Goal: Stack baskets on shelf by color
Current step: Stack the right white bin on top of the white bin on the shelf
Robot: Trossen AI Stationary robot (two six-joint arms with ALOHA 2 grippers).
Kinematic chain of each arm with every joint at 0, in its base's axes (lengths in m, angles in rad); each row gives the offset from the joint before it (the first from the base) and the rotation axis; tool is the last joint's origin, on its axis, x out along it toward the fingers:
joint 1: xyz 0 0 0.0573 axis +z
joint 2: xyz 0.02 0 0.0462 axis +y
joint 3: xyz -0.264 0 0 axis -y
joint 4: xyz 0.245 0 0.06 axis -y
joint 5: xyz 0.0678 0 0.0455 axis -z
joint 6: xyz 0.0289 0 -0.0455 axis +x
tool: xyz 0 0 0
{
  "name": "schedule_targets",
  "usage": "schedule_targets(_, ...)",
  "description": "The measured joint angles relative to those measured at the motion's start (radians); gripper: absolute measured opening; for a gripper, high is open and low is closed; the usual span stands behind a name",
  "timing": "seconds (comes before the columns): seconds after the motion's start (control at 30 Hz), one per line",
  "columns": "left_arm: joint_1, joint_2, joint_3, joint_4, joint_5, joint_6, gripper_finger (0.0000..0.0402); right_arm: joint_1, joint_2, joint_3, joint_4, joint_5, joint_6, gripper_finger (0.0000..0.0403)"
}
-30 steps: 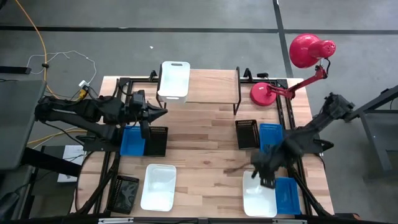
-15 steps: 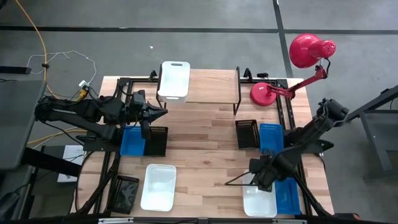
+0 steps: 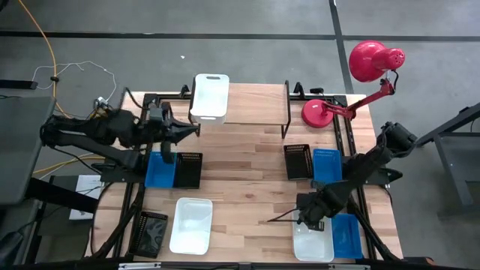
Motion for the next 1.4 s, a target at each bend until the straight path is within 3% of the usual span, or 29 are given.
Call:
schedule_targets(0.1,0.000,-0.012,0.051,0.003,0.000,0.045,0.0000,-0.039,-0.035,0.000,0.015,-0.029,-0.001,0.0014)
schedule_targets(0.3,0.000,-0.040,0.147,0.004,0.000,0.112,0.0000,-0.184,-0.181,0.085,0.022,-0.033,-0.070,0.0003)
schedule_targets(0.5,0.000,-0.071,0.173,-0.001,0.000,0.144,0.0000,-0.414,-0.236,0.356,0.069,0.098,-0.311,0.0002)
schedule_targets(0.67,0.000,-0.089,0.173,-0.010,0.025,0.133,0.0000,-0.614,-0.105,0.676,0.080,0.190,-0.626,0.0000)
schedule_targets(0.8,0.000,-0.101,0.173,-0.007,0.058,0.133,0.0000,-0.755,0.050,0.968,0.070,0.194,-0.859,0.0000)
schedule_targets(1.1,0.000,-0.097,0.172,0.003,0.066,0.125,0.0000,-0.982,0.396,1.489,0.029,0.135,-1.102,0.0000)
schedule_targets(1.4,0.000,-0.090,0.172,0.009,0.064,0.122,0.0000,-1.096,0.416,1.294,0.313,0.087,-1.085,0.0000)
